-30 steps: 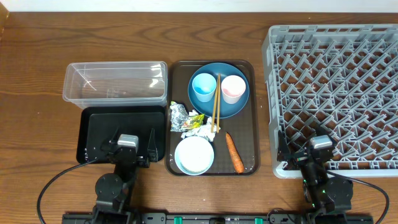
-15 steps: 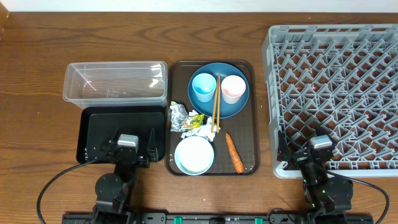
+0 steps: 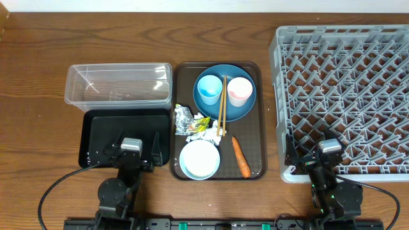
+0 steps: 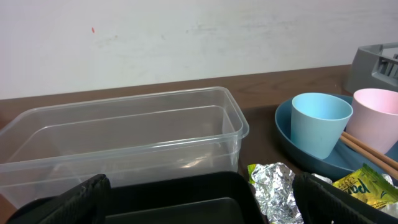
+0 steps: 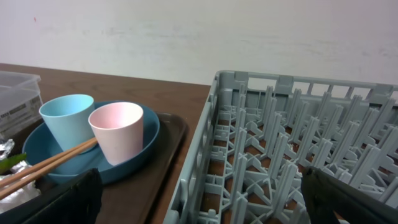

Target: Sort waste into correct bins and load items into the dishwasher rack

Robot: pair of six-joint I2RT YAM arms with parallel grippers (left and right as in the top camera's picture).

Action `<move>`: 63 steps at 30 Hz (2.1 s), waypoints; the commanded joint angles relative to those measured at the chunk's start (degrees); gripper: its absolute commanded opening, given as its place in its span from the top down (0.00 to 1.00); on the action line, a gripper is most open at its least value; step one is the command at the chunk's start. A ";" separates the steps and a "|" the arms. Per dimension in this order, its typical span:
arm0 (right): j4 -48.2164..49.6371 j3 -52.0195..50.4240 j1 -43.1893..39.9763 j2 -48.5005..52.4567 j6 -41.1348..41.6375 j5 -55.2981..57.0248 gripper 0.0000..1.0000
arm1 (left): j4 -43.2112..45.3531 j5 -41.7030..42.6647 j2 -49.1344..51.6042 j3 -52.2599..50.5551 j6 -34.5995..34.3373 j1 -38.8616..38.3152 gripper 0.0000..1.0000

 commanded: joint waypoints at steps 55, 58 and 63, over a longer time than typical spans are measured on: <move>-0.15 -0.09 -0.33 -0.24 -0.22 -0.09 0.01 | -61.35 33.27 76.74 81.46 -16.20 -2.29 0.36; -0.17 -0.09 -0.33 -0.24 -0.22 -0.09 0.01 | -61.31 27.98 80.15 80.61 -16.35 -6.73 0.52; -0.17 -0.09 -0.33 -0.24 -0.20 -0.09 0.01 | -59.74 10.58 85.44 80.52 -21.44 -15.85 0.58</move>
